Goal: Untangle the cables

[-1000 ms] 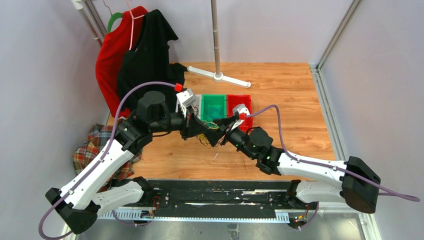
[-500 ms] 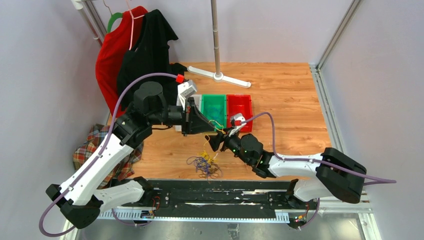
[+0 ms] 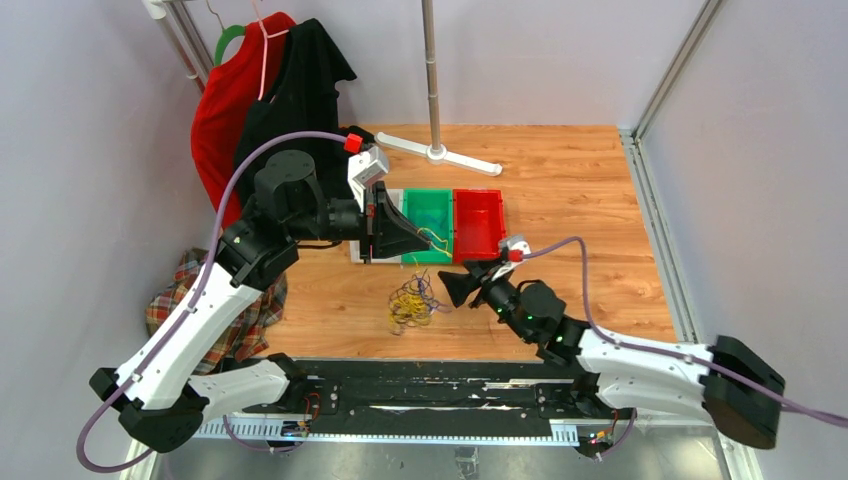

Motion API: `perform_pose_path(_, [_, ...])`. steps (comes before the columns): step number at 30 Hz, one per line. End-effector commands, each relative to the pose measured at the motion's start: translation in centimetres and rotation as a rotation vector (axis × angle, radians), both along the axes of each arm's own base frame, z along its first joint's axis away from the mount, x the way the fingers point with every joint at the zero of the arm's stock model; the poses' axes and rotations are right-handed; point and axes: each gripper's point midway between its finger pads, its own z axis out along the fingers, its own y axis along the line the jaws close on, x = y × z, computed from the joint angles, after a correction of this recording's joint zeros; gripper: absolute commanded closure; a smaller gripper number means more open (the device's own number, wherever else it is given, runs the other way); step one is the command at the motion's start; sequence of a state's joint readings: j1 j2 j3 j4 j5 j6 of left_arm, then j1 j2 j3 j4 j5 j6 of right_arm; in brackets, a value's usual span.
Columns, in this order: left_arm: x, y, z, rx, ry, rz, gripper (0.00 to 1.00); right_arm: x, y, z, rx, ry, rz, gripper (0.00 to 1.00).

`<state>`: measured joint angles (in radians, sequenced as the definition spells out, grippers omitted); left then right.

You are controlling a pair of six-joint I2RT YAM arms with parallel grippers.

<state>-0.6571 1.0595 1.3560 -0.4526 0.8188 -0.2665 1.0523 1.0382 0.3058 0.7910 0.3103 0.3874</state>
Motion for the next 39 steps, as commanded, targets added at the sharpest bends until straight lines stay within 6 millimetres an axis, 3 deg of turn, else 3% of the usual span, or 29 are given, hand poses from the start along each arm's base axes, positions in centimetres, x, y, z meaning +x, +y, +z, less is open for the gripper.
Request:
perform_pose_path(1, [0.1, 0.0, 0.1, 0.004, -0.044, -0.009, 0.99, 0.7, -2.3, 5.9, 0.002, -0.133, -0.067, 0.35])
perform_pose_path(4, [0.4, -0.1, -0.2, 0.014, -0.049, -0.005, 0.99, -0.1, -2.1, 8.5, 0.013, -0.184, -0.018, 0.34])
perform_pose_path(16, [0.7, 0.1, -0.7, 0.048, -0.072, 0.002, 0.99, -6.5, 4.1, 14.6, 0.065, -0.309, 0.389, 0.34])
perform_pose_path(30, [0.3, 0.0, 0.2, 0.017, -0.064, -0.003, 0.99, -6.3, 7.6, 14.8, 0.084, -0.281, 0.455, 0.43])
perform_pose_path(36, [0.1, 0.0, 0.4, 0.007, -0.054, 0.001, 0.99, -5.2, 8.2, 15.6, 0.101, -0.285, 0.409, 0.47])
perform_pose_path(39, [0.0, 0.0, 0.5, -0.002, -0.047, 0.0, 0.99, -4.8, 8.4, 15.0, 0.091, -0.276, 0.396, 0.51])
